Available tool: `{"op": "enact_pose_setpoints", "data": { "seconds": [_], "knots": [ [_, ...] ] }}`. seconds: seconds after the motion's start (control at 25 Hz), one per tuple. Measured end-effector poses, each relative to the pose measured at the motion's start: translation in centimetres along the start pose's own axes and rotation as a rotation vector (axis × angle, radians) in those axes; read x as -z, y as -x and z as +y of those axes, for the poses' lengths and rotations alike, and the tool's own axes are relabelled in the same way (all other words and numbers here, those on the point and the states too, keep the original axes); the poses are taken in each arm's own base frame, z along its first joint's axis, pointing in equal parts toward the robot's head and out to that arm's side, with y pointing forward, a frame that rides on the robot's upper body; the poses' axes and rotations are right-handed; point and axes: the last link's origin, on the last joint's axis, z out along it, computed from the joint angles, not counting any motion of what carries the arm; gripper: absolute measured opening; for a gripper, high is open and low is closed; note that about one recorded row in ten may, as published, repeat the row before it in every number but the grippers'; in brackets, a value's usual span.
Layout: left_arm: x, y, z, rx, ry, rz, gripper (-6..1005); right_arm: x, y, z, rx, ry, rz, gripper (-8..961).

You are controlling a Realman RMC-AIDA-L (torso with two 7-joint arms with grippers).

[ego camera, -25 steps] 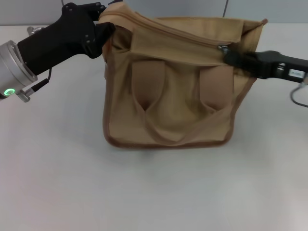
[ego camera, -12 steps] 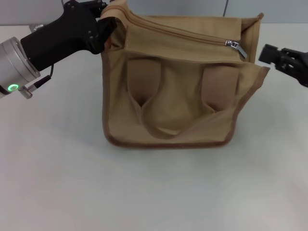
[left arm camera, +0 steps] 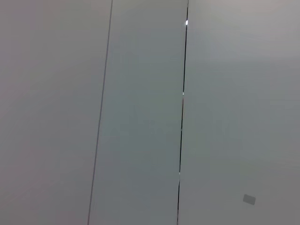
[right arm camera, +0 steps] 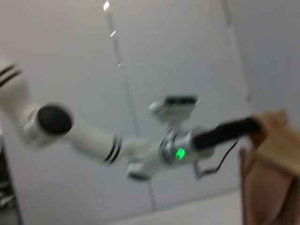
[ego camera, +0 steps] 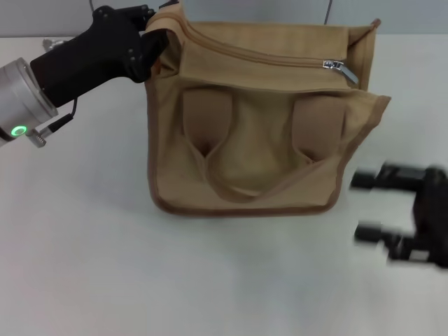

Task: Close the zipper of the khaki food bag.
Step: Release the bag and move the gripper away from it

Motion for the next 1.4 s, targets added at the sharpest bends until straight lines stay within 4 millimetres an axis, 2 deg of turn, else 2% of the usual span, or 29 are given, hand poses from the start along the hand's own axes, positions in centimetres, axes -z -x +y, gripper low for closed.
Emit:
{"op": "enact_pose_setpoints", "data": {
  "seconds": [0.24,0.44,0.96,1.2,1.32,1.36,1.4],
  "knots": [
    [0.4,0.3,-0.1,0.01,-0.015,-0.012,109,-0.9,-2.8,0.6,0.015,0.038,0.121,680],
    [0.8,0.6,-0.2,0.015,-0.036,-0.025,114,-1.1,-3.3,0.7,0.015,0.035,0.139,820],
    [1.2,1.3,-0.6,0.072,-0.068,-0.074,126,-1.2,-3.3,0.7,0.018,0.037,0.141,820],
    [2.9,0.5,-1.1,0.081,-0.064,-0.147,361,-1.3,-3.2,0.5,0.023,0.04,0.141,820],
    [4.6,-0.5,-1.4,0.086,-0.034,-0.229,447,-1.3,-3.2,0.5,0.024,0.042,0.142,820],
    [5.7,-1.2,-1.4,0.091,-0.007,-0.271,476,-1.4,-3.2,0.4,0.024,0.041,0.143,820],
    [5.7,-1.2,-1.4,0.091,-0.007,-0.271,505,-1.4,-3.2,0.4,0.024,0.041,0.143,820]
  ]
}}
